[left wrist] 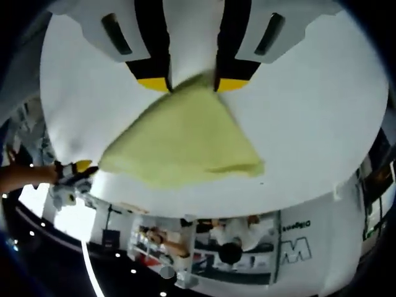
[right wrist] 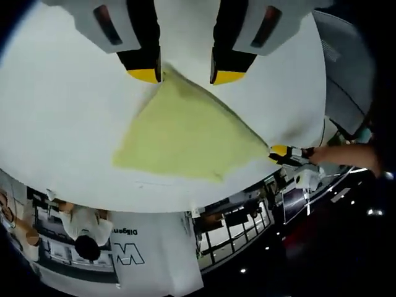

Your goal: Fold the garment on the visible template until the final outline fits inside the template.

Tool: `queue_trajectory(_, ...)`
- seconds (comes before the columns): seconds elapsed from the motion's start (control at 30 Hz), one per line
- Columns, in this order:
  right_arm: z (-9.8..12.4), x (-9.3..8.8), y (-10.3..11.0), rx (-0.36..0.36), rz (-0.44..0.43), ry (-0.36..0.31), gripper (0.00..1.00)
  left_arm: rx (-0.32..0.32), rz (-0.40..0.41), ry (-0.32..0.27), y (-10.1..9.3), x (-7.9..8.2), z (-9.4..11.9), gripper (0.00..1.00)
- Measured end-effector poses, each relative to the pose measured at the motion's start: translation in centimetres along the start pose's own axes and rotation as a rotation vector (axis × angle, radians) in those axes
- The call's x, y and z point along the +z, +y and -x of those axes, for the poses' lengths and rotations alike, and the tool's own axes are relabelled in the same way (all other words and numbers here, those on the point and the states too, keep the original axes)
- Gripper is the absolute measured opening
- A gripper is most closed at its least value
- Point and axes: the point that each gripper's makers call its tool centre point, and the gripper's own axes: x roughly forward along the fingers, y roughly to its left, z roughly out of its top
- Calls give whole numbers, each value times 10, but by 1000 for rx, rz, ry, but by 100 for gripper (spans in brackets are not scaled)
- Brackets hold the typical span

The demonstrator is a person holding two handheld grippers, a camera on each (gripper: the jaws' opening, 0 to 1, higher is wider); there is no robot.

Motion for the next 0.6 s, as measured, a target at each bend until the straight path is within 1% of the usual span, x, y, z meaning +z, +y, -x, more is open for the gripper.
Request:
queue_trajectory(0.03,-1,-1,1,5,5,7,29,-2,1,1,3,-1,-3,24)
queue_trajectory(0.1,-2,1,5,15,11,9,29,-17,0,2,-2,4,-5,22)
queue_trajectory(0.13,-1,1,5,18,7,10,30,-30,-6,0,-5,6,-6,20)
queue_trajectory(0.2,-1,1,5,21,1,10,30,-51,-17,2,-8,8,-6,17)
queue_trajectory(0.3,1,1,7,24,-8,4,29,-63,-24,-13,-8,11,-4,13)
queue_trajectory(0.4,3,-2,6,19,-15,9,28,-56,-28,13,0,3,-3,10)
queue_trajectory(0.43,5,-4,3,16,-20,13,28,-57,-33,21,-1,2,-1,10)
queue_trajectory(0.53,5,-6,1,17,-23,12,27,-54,-39,24,2,-1,-1,6)
queue_trajectory(0.6,4,-5,4,19,-24,11,27,-55,-41,24,3,-1,-1,4)
